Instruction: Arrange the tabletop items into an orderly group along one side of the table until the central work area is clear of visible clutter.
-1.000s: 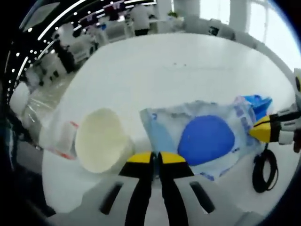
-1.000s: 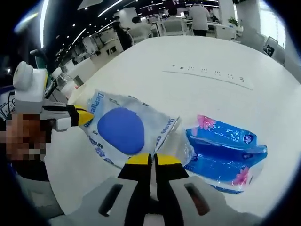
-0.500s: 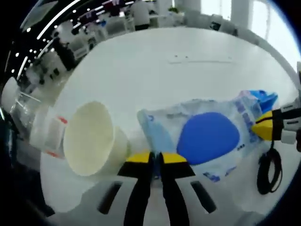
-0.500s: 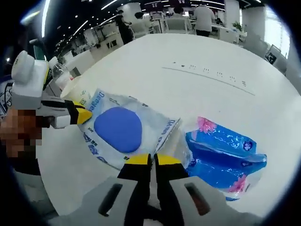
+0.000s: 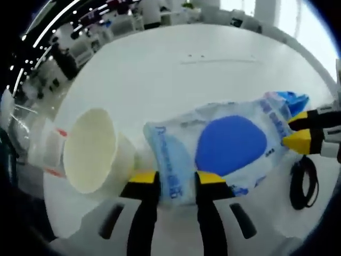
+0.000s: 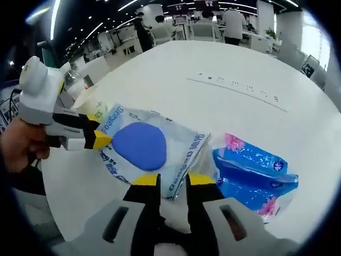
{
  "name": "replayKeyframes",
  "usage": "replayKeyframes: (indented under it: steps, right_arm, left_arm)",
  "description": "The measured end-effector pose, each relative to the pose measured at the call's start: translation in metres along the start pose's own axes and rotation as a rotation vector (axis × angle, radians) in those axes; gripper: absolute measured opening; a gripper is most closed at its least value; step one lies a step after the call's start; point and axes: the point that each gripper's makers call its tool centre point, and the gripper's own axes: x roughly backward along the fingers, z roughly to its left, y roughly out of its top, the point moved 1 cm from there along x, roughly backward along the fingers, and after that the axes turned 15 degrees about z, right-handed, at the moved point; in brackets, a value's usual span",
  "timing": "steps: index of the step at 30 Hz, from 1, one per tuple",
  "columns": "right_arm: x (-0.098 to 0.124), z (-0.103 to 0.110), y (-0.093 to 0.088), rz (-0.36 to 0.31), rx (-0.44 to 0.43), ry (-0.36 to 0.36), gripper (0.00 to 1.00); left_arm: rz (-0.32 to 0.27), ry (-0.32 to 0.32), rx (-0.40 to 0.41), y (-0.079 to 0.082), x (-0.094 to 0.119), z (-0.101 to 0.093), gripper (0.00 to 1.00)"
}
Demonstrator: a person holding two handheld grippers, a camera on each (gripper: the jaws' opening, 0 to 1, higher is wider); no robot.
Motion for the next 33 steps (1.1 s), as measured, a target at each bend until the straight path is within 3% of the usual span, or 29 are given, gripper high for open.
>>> replayKeyframes:
  steps: [6,9,17,19,25,29,33]
  right_arm:
    - [0.005,-0.003,-0.005,0.011,-0.008,-0.003,0.16]
    - [0.006,-0.004,-0.008,0.018,-0.012,-0.005,0.16]
    - [-0.001,-0.004,-0.018,0.047,-0.040,-0.001,0.14]
    - [-0.001,-0.006,-0.019,0.048,-0.048,-0.010,0.12]
    - [-0.007,-0.001,-0.020,0.047,-0.065,0.010,0.12]
    - [-0.007,0.000,-0.020,0.038,-0.080,0.012,0.12]
    - [-0.009,-0.001,-0.022,0.037,-0.107,0.013,0.11]
  left_arm:
    - [0.010,0.007,-0.005,-0.011,0.008,0.004,0.32]
    - [0.011,0.022,-0.013,-0.019,0.017,0.006,0.40]
    - [-0.013,-0.018,0.020,-0.043,0.034,0.006,0.47]
    - [-0.009,-0.026,-0.012,-0.053,0.037,0.004,0.51]
    - [-0.058,-0.035,-0.056,-0.070,0.053,0.005,0.59]
    - [-0.115,-0.073,-0.058,-0.073,0.067,0.001,0.62]
    - [-0.139,-0.058,-0.128,-0.081,0.080,-0.003,0.67]
